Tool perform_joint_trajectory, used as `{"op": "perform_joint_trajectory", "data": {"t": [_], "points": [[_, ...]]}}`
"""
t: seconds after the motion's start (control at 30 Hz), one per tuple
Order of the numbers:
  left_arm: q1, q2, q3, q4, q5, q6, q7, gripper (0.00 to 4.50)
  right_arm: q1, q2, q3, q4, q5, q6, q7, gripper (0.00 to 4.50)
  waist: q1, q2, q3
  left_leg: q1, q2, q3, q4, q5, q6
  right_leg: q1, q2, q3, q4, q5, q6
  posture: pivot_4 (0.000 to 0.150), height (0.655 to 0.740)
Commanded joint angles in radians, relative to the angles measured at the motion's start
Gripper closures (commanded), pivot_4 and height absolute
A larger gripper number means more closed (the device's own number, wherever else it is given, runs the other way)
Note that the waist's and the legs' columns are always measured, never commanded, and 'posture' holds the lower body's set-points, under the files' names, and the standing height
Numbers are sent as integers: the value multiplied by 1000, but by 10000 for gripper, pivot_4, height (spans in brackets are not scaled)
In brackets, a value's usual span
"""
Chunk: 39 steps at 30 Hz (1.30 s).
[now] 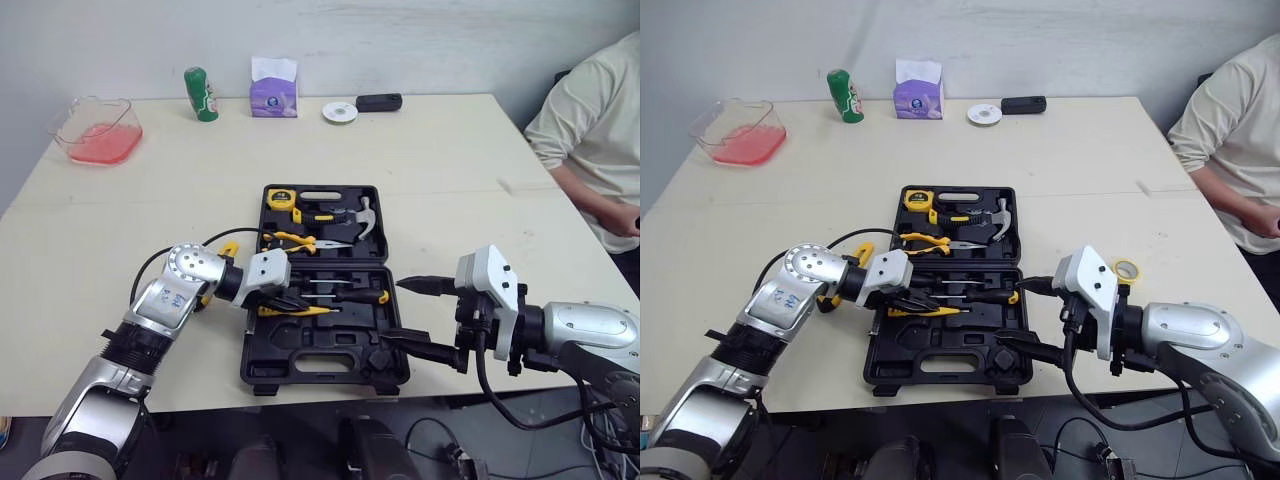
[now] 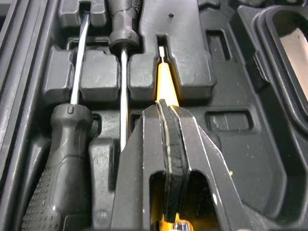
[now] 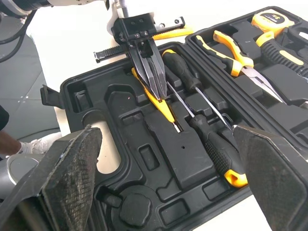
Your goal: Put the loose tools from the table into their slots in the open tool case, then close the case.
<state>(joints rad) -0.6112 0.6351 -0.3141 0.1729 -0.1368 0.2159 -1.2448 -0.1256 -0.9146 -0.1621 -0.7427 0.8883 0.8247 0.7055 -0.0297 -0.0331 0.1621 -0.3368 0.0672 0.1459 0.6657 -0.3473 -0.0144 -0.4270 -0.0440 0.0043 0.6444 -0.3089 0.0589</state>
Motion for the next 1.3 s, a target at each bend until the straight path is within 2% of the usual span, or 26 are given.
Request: {"op": "perform_joint_trajectory", "data": {"t": [0.03, 0.13, 0.23, 0.37, 0.47, 0.5, 0.63, 0.73, 0.8, 0.9, 1.07, 1.3], "points": [[38, 4, -7, 33, 23, 27, 4, 44789, -17, 8, -19, -14, 1, -21, -6, 0, 1, 0, 0, 0, 0, 0, 0, 0, 0, 0, 0, 0, 0, 0, 0, 1500, 7400], [42, -15, 47, -8, -46, 65, 5, 44789, -32, 16, -17, -2, -3, -23, -10, 0, 1, 0, 0, 0, 0, 0, 0, 0, 0, 0, 0, 0, 0, 0, 0, 1500, 7400], [85, -3, 169, -93, -159, 145, 29, 36143, -46, 16, -21, 12, -2, -29, 9, 0, -1, 0, 1, -1, 0, 0, 0, 0, 0, -1, 0, 0, 0, 0, 0, 1500, 7400], [190, 32, 351, -246, -290, 302, 123, 17228, -73, 13, -36, 41, 15, -39, 39, 0, -3, -1, 3, -3, 1, 0, 0, 0, 0, -3, 0, 0, 0, 0, 0, 1500, 7400], [355, 52, 555, -363, -363, 396, 241, 2604, -118, 10, -32, 85, 32, -52, 98, 0, -8, 0, 3, -3, 1, 0, 0, 0, -1, -3, -1, 0, 0, 0, 0, 1500, 7400], [445, 47, 653, -419, -378, 421, 290, 806, -147, 12, -23, 111, 41, -54, 126, 0, -9, 0, 3, -2, 1, 0, -1, 0, -1, -2, -1, 0, -1, 0, 0, 1500, 7400], [659, 18, 883, -560, -435, 485, 416, 806, -219, 18, 3, 177, 48, -60, 195, 0, -19, -1, 5, -2, 2, 0, -1, -1, -1, -3, -2, -1, -1, 0, -1, 1500, 7400], [854, -50, 1050, -660, -473, 506, 477, 806, -277, 26, 35, 237, 21, -76, 252, 0, -10, -3, 5, -2, 1, -2, -1, -1, -1, -2, -4, -3, -2, -1, -1, 1500, 7400], [991, -93, 1126, -709, -478, 489, 481, 806, -319, 36, 51, 278, 14, -85, 282, 0, -12, -3, 5, -1, 1, -1, -1, -4, 1, -1, -5, -3, -2, -1, -1, 1500, 7400], [1101, -141, 1185, -770, -506, 477, 516, 806, -366, 49, 62, 321, 10, -95, 318, 0, -12, -3, 6, -2, 1, -1, -1, -6, 3, -1, -6, -3, -5, -1, -2, 1500, 7400], [1116, -133, 1150, -824, -515, 496, 591, 806, -392, 60, 76, 351, -20, -103, 346, 0, 4, -3, 6, -3, -1, -5, -1, -9, 8, 0, -9, -8, -6, -4, -7, 1500, 7400], [908, 38, 966, -802, -471, 615, 715, 806, -381, 58, 57, 328, -36, -98, 353, 0, 0, -2, 7, -3, -2, -5, -2, -8, 9, 1, -11, -9, -6, -1, -4, 1500, 7400]]}}
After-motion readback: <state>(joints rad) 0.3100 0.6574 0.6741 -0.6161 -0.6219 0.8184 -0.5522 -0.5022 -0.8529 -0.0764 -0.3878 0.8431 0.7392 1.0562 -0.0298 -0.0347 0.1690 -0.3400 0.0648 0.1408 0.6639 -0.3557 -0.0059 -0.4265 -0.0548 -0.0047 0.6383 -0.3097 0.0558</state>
